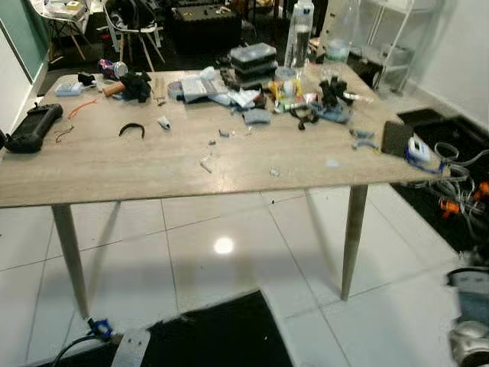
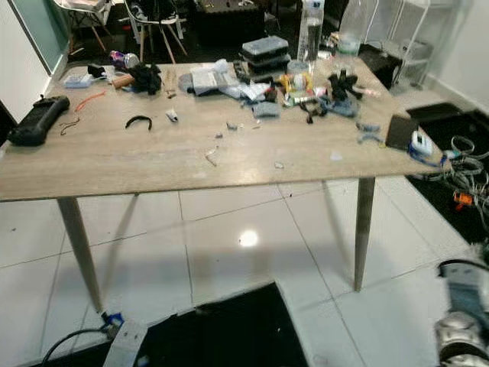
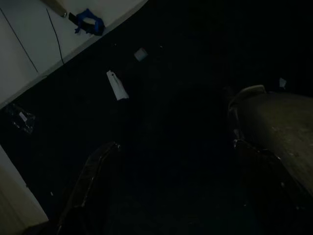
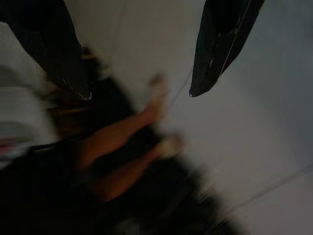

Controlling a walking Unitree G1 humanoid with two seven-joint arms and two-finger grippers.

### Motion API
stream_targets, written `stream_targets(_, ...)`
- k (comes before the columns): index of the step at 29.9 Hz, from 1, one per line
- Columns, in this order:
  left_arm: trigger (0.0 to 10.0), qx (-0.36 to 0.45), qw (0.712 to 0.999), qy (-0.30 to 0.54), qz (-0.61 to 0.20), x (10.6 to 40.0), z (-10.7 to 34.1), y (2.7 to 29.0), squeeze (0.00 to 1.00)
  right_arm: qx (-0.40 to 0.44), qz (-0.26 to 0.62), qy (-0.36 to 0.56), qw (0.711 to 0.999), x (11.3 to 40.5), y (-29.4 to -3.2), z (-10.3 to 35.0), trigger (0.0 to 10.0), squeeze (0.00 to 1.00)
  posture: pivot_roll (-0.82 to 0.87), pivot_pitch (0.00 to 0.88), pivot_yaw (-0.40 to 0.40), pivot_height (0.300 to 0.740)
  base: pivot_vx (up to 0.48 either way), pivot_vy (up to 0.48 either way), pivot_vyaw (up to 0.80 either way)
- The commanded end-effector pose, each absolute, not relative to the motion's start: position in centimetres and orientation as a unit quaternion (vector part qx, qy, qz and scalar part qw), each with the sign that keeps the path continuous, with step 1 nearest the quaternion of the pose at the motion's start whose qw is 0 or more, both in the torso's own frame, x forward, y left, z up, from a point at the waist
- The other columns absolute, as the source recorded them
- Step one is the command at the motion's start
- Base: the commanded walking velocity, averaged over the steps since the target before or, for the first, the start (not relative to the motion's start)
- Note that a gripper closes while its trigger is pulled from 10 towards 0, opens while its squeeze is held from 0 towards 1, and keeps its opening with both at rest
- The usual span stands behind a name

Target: Picking trash to rubbish bin

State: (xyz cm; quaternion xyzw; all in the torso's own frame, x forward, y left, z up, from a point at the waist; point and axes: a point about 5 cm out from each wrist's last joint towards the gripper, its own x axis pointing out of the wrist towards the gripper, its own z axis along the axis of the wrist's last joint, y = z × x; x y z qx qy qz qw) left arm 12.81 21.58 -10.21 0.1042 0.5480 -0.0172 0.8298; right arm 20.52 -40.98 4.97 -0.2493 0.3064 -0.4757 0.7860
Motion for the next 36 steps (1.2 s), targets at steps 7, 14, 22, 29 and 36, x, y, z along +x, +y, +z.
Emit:
stream_targets(7,10.0,0.102,0.827,0.553,-0.018,12.3,-10.3,21.8,0.00,-0.143,-0.453,-0.020,0.880,28.2,-41.5,18.0,10.0,0.00,0.03,0.003,-0.013,0.740,0.322,0.000,0.00)
stream_targets(14,10.0,0.098,0.828,0.552,-0.019,12.4,-10.3,21.6,0.00,-0.008,-0.179,-0.199,0.963,33.6,-34.2,24.3,10.0,0.00,0.03,0.009,-0.016,0.740,0.328,0.000,0.00)
stream_targets(22,10.0,0.092,0.827,0.554,-0.018,12.1,-10.5,21.3,0.00,-0.023,-0.124,-0.201,0.972,34.5,-32.0,24.2,10.0,0.00,0.03,0.010,-0.020,0.740,0.326,0.000,0.00)
stream_targets(29,10.0,0.091,0.826,0.556,-0.018,11.8,-10.5,21.4,0.00,-0.022,-0.104,-0.181,0.978,34.5,-32.2,23.5,10.0,0.00,0.04,0.015,-0.021,0.740,0.327,0.000,0.00)
stream_targets(36,10.0,0.094,0.827,0.554,-0.020,12.0,-10.5,21.3,0.00,-0.038,-0.093,-0.117,0.988,34.9,-31.8,21.5,10.0,0.00,0.04,0.018,-0.016,0.740,0.304,0.000,0.00)
